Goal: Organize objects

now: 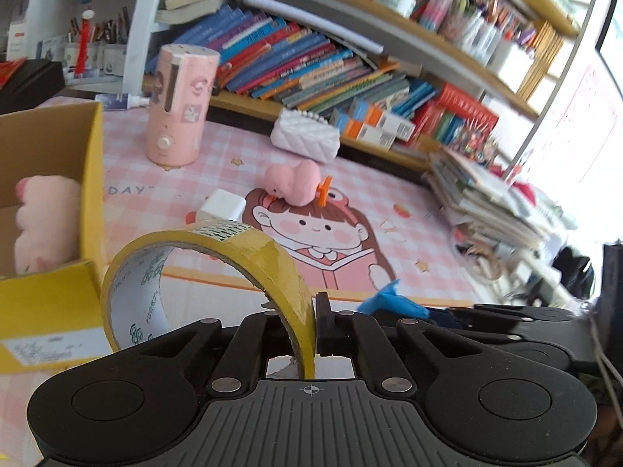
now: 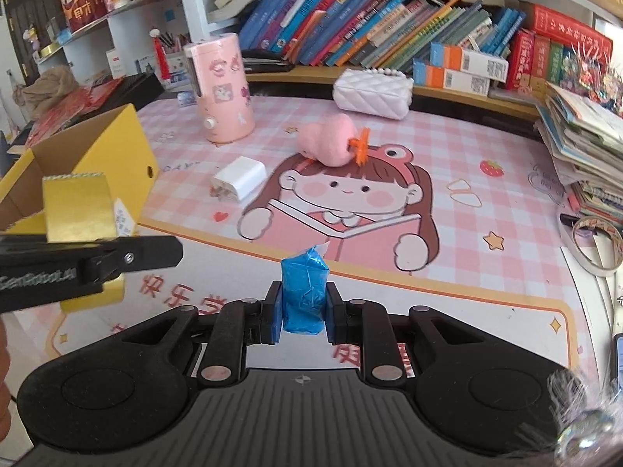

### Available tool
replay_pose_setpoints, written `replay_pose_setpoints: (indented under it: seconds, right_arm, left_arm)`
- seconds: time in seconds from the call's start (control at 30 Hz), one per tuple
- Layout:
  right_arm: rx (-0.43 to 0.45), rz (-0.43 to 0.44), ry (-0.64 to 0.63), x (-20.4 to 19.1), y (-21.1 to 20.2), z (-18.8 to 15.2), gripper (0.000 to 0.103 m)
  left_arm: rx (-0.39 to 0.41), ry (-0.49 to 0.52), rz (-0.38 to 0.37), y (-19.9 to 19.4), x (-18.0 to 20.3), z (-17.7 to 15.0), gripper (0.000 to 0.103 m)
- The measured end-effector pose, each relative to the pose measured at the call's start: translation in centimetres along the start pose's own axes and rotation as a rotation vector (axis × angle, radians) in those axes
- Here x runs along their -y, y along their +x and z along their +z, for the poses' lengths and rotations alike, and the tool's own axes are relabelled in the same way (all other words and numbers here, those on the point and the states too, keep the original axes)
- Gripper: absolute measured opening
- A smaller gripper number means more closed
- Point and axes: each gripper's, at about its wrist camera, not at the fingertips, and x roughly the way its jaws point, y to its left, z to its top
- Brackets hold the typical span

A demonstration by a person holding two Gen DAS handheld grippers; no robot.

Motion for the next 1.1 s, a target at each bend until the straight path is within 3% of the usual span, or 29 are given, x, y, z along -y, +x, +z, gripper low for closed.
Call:
replay_pose_setpoints:
  seconds: [0.33, 0.83, 1.1]
  right_arm:
    - [0.011, 0.001, -0.055, -5.9, -2.2, -1.5, 0.019]
    - [-0.005, 0.057, -0.131, -16.9, -5.6, -6.3, 0.019]
    - [-0.006, 0.077, -0.149, -20.4, -6.9, -8.1, 0.019]
  left_arm:
    - [0.056, -0.054, 0.008, -6.0, -3.7, -2.3, 0.004]
    - [0.078, -0.154, 0.093, -15.4, -10.7, -7.8, 0.004]
    - [0.091, -0.178, 0.121, -18.6, -12.7, -9.6, 0.004]
